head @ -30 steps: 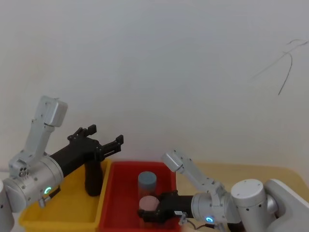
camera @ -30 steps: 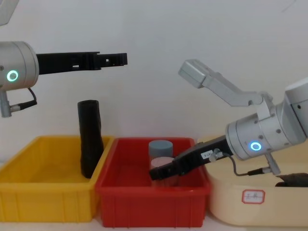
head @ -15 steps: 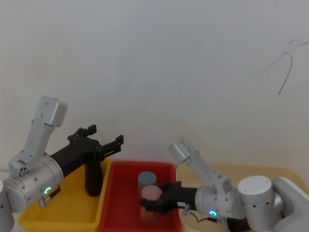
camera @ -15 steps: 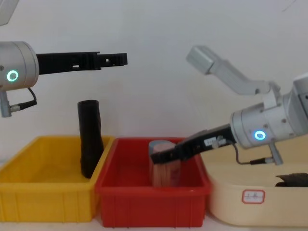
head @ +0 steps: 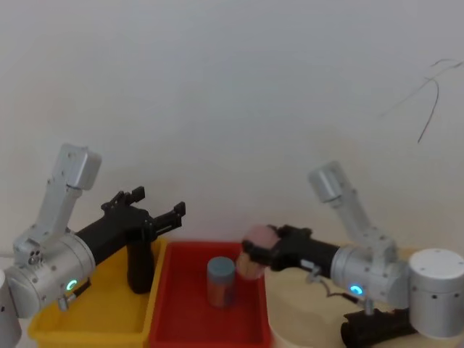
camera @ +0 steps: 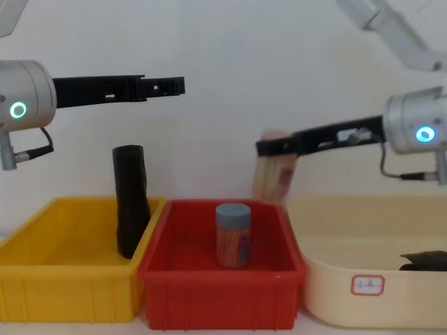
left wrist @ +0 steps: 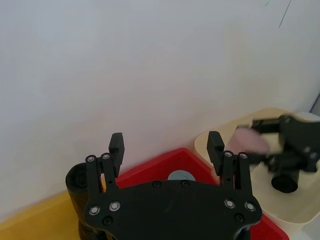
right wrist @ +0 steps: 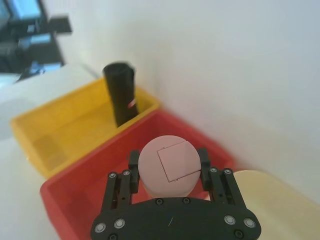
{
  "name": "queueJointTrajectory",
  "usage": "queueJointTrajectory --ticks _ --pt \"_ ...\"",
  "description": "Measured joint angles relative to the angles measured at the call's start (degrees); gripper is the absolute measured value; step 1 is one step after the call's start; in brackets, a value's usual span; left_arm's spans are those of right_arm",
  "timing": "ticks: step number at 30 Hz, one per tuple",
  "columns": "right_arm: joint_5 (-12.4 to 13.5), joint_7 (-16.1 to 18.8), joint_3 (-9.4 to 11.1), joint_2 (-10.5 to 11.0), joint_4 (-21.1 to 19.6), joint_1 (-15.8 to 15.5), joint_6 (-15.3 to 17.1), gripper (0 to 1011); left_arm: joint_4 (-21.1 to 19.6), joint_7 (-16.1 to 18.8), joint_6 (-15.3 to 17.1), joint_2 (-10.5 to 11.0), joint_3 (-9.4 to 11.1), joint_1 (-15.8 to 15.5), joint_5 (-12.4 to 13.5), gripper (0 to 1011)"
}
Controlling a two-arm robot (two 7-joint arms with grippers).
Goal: Pick up the garbage bag with the one hand and transfer it to the other hand.
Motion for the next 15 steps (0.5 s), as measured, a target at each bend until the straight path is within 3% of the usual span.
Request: queueJointTrajectory --ticks 10,15 --pt "2.0 -6.4 6.0 3.3 -8.9 -5.7 0.8 658 0.0 0.0 0.0 0.0 0.0 0.0 0.0 1001" --pt "2.0 -9.1 7.8 4.8 -12.0 -8.6 1.4 658 0.0 0.0 0.0 0.0 0.0 0.0 0.0 1001"
